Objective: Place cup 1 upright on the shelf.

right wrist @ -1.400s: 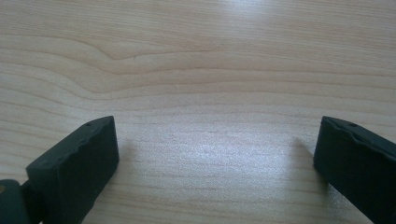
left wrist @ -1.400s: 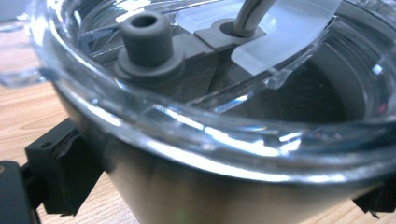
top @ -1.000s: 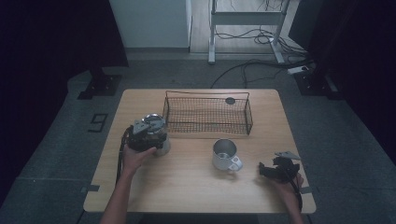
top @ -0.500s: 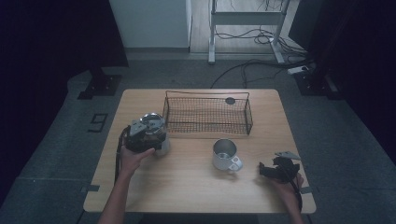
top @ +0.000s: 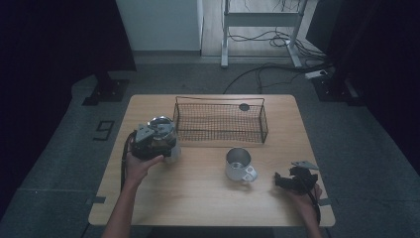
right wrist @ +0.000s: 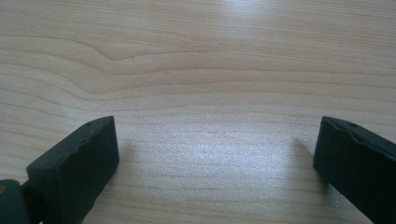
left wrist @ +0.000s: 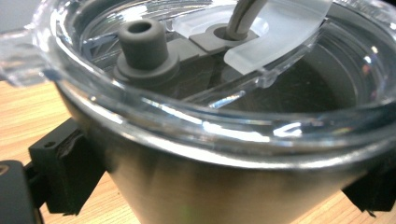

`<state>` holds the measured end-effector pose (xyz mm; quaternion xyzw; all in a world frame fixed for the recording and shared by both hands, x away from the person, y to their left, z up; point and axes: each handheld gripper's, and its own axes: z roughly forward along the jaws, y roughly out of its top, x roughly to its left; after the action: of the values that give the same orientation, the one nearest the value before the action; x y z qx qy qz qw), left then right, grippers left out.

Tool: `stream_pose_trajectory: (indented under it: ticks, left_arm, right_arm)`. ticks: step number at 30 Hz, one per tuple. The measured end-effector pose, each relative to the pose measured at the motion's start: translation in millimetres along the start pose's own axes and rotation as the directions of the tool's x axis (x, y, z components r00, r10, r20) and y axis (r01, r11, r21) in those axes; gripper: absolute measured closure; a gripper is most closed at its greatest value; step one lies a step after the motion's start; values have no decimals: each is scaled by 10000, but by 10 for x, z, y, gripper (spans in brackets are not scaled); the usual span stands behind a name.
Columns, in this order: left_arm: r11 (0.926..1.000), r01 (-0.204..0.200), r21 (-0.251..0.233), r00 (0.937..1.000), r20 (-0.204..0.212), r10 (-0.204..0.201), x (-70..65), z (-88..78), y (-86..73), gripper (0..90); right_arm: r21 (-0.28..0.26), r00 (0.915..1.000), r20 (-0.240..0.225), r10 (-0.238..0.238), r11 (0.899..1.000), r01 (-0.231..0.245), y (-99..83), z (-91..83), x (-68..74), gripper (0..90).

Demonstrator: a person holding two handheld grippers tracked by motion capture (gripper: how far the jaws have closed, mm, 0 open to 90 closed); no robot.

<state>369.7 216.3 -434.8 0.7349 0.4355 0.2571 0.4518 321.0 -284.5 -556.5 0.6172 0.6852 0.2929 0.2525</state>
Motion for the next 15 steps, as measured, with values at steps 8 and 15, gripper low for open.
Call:
stream_pose_trajectory:
  ticks: [8,15]
  left_arm:
    - [10000,-15,-43,10000,33,15,-2,-34,66,40]
    - [9999,-160,-36,9999,-45,160,-22,-66,135,40]
  right_arm:
    - [0,10000,0,1,10000,-1,0,0,0,0]
    - [-1,10000,-4,2,10000,-2,0,0,-1,0]
